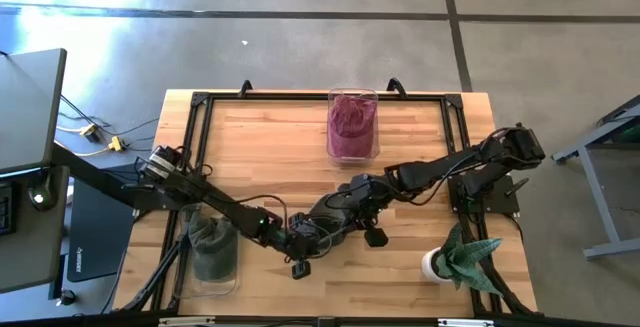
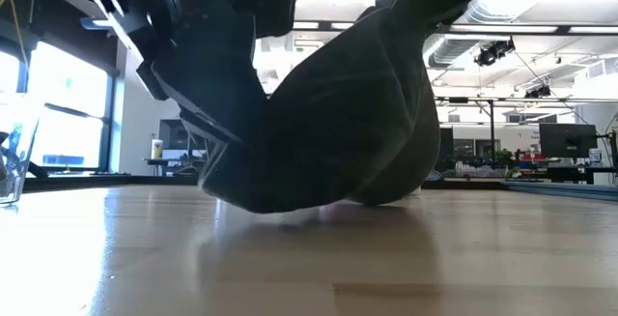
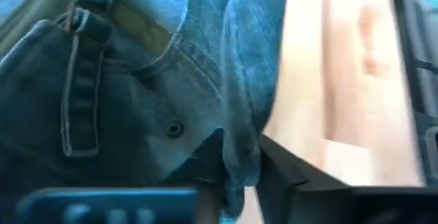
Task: Pick & Place hat
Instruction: Put the black cap into the bottom transparent bin
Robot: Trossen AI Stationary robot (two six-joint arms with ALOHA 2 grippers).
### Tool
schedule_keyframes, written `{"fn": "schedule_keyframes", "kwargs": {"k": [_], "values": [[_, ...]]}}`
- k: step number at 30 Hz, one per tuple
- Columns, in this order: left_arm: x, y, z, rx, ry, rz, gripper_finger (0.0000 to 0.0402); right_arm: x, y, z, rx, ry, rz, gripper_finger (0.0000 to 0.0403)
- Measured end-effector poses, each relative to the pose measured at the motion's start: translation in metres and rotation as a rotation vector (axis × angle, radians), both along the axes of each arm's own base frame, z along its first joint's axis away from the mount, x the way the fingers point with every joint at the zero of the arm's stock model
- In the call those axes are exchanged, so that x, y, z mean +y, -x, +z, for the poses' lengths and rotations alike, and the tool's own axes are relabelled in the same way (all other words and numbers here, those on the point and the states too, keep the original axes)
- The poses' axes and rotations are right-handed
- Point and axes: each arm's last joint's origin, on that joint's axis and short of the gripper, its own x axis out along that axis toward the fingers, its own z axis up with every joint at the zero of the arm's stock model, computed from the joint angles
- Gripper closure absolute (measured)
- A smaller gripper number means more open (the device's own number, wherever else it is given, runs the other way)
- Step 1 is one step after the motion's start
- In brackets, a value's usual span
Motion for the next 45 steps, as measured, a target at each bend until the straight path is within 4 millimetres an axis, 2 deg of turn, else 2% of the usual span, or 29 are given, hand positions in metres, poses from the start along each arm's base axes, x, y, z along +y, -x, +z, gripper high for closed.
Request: {"fn": "schedule_keyframes", "kwargs": {"k": [3, 5, 8, 13, 17, 24, 30, 34, 36, 41, 45], "values": [[0.006, -0.002, 0.004, 0.036, 0.094, -0.07, 0.0386, 0.0, 0.0, 0.0, 0.013, -0.017, -0.021, 0.0386], [0.011, -0.003, 0.012, 0.036, 0.157, -0.12, 0.0383, -0.001, 0.0, 0.0, 0.024, -0.033, -0.038, 0.0372], [0.017, -0.003, 0.025, 0.024, 0.209, -0.193, 0.0371, -0.004, 0.002, 0.006, 0.028, -0.075, -0.051, 0.0329], [0.027, 0.003, 0.055, -0.045, 0.263, -0.33, 0.0391, -0.013, 0.017, 0.035, -0.01, -0.161, -0.047, 0.0248], [0.039, 0.008, 0.079, -0.091, 0.333, -0.393, 0.0389, -0.018, 0.037, 0.066, -0.042, -0.242, -0.127, 0.0218], [0.063, 0.024, 0.137, -0.142, 0.421, -0.465, 0.0387, -0.018, 0.086, 0.112, -0.169, -0.243, -0.291, 0.022], [0.076, 0.038, 0.196, -0.035, 0.43, -0.55, 0.0392, -0.013, 0.116, 0.131, -0.307, -0.115, -0.415, 0.0229], [0.08, 0.058, 0.238, 0.046, 0.39, -0.601, 0.0391, -0.013, 0.121, 0.134, -0.361, -0.037, -0.489, 0.0237], [0.082, 0.069, 0.252, 0.089, 0.38, -0.621, 0.0391, -0.014, 0.121, 0.134, -0.372, -0.003, -0.514, 0.0241], [0.089, 0.098, 0.277, 0.228, 0.376, -0.639, 0.0391, -0.013, 0.113, 0.128, -0.365, 0.063, -0.563, 0.025], [0.094, 0.124, 0.286, 0.379, 0.372, -0.647, 0.0391, -0.012, 0.105, 0.123, -0.361, 0.096, -0.593, 0.0254]]}}
